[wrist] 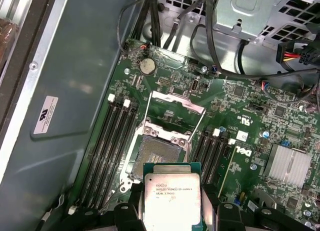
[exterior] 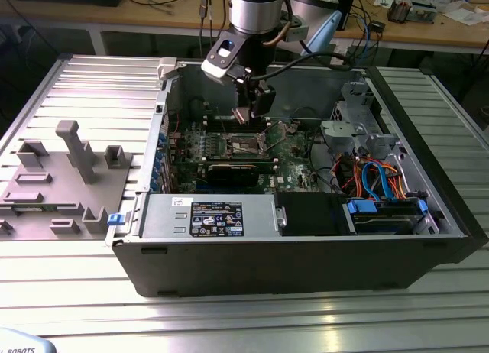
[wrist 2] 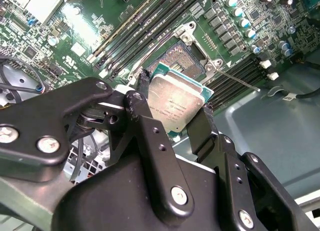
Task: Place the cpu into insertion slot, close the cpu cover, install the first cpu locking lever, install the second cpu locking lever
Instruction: 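Place the cpu into insertion slot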
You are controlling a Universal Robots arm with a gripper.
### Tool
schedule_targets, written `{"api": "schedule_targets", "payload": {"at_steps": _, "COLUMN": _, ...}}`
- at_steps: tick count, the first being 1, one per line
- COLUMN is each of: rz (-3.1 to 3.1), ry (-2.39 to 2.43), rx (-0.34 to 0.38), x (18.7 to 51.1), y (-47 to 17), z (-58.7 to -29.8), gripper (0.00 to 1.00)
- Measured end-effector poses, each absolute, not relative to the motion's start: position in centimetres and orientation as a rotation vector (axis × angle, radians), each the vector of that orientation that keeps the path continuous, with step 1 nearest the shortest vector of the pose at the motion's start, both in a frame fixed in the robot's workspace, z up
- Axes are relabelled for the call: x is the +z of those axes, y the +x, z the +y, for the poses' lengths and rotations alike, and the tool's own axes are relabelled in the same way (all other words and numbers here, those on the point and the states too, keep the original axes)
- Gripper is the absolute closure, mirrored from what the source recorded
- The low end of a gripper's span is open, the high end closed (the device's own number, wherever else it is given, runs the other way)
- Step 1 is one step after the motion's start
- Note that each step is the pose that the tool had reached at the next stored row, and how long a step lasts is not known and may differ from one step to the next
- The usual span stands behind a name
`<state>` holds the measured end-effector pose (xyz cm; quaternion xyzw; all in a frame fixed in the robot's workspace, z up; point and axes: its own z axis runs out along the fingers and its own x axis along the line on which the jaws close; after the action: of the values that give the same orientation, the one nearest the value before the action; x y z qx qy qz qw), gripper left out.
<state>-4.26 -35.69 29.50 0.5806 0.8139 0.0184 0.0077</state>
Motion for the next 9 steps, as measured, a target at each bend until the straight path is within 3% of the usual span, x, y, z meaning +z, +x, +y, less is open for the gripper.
{"api": "schedule_targets", "payload": {"at_steps": 9, "rz": 2.527, "ry": 1.838, "rx": 0.056, "x": 29.5, "y": -4.26, "z": -35.68, "gripper": 0.45}}
